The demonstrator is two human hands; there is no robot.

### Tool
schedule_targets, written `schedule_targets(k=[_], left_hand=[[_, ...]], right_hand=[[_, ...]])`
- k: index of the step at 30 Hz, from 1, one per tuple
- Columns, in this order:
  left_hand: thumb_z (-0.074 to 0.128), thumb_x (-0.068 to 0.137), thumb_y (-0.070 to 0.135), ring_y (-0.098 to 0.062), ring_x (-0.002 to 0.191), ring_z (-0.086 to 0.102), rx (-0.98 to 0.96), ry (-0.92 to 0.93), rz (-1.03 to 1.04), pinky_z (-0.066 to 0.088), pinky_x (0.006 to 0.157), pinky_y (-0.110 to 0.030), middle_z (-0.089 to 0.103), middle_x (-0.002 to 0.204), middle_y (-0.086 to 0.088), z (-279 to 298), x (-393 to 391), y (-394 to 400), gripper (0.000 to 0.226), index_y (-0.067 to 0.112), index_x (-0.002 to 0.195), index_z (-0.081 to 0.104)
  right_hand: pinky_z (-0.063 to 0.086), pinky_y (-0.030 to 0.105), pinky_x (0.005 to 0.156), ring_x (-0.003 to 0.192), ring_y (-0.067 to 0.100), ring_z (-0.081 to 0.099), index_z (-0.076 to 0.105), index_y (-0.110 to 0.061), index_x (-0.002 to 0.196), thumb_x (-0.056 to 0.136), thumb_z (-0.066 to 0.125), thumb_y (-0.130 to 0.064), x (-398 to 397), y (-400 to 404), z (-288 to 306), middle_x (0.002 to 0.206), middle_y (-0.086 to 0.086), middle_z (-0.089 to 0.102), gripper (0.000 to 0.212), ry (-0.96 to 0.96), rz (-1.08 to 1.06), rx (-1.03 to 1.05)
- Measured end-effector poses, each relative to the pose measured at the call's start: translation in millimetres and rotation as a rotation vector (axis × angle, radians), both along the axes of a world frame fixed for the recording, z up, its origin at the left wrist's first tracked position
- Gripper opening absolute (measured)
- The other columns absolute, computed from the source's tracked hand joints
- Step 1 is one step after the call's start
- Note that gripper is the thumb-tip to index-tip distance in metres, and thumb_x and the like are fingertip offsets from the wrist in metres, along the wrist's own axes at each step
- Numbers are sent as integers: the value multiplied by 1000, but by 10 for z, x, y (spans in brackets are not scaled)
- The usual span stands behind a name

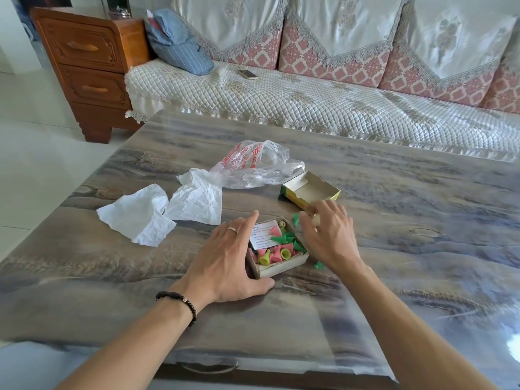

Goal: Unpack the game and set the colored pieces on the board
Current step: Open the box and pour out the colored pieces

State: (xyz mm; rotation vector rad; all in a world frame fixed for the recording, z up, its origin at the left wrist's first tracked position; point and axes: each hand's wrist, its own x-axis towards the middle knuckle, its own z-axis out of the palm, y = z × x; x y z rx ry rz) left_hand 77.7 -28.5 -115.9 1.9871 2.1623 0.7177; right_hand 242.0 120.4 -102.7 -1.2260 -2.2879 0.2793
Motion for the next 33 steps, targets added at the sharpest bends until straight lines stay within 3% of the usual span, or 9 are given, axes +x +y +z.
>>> schedule_targets(k=[5, 11, 13, 18, 22, 25, 28, 30, 33], left_hand=[[71, 65, 59, -15, 135, 31, 8, -85, 21, 18, 114, -24, 38, 147, -3, 20, -9, -20, 119, 17, 153, 2], [72, 63, 62, -16, 131, 35, -22, -141, 47, 22, 111, -22, 46, 140, -1, 20, -16, -18, 123, 23, 153, -2], [71, 62, 64, -17, 127, 40, -16, -133, 49, 26, 110, -25, 51, 132, 2, 5, -23, -10, 123, 24, 153, -2], [71, 64, 63, -18, 130, 36, -2, -135, 46, 24, 109, -25, 39, 145, 1, 12, -23, -7, 119, 24, 152, 2], [69, 64, 66, -19, 128, 37, -12, -124, 53, 25, 108, -25, 43, 141, 1, -6, -28, 7, 117, 25, 151, 3], [67, 64, 70, -18, 126, 40, -6, -100, 38, 26, 108, -25, 45, 140, 0, -18, -27, 22, 116, 23, 151, 8], [65, 63, 73, -19, 127, 40, -4, -78, 31, 26, 108, -25, 44, 141, 0, -43, -46, 26, 115, 23, 151, 9], [62, 63, 76, -19, 130, 39, -11, -62, 28, 26, 111, -27, 43, 144, 0, -59, -57, 29, 115, 25, 150, 9], [56, 61, 81, -18, 131, 40, -25, -24, 21, 28, 112, -32, 44, 144, 0, -77, -57, 41, 114, 28, 149, 8]], right_hand=[[44, 33, 83, 97, 14, 52, 56, -24, 120, 86, 44, -61, -200, -351, 105, 108, -4, 55, 52, -219, 402, 114], [34, 29, 65, 84, 19, 59, 57, -28, 114, 85, 51, -62, -266, -314, 67, 103, -5, 52, 45, -271, 424, 116], [34, 29, 57, 74, 20, 58, 58, -26, 108, 89, 50, -58, -275, -291, 46, 98, -5, 53, 38, -243, 426, 128], [44, 40, 50, 58, 21, 50, 44, -21, 72, 95, 47, -43, -337, -226, 32, 71, -6, 48, 32, -142, 412, 147], [35, 21, 46, 46, 10, 38, 42, -13, 62, 94, 56, -32, -368, -190, 68, 56, -6, 44, 40, 77, 303, 16], [24, 21, 40, 43, 9, 27, 38, -12, 57, 93, 56, -32, -326, -142, 108, 50, -4, 37, 46, 300, 91, -169], [22, 19, 39, 41, 7, 27, 37, -10, 58, 93, 55, -33, -196, -15, 91, 51, -2, 36, 46, 405, -51, -195], [27, 28, 43, 45, 12, 32, 39, -4, 60, 93, 54, -33, -46, 70, 58, 52, 2, 39, 47, 395, -126, -173], [32, 33, 50, 55, 23, 43, 41, -8, 61, 93, 51, -34, 200, 147, -51, 58, 1, 47, 42, 184, -175, -43]])
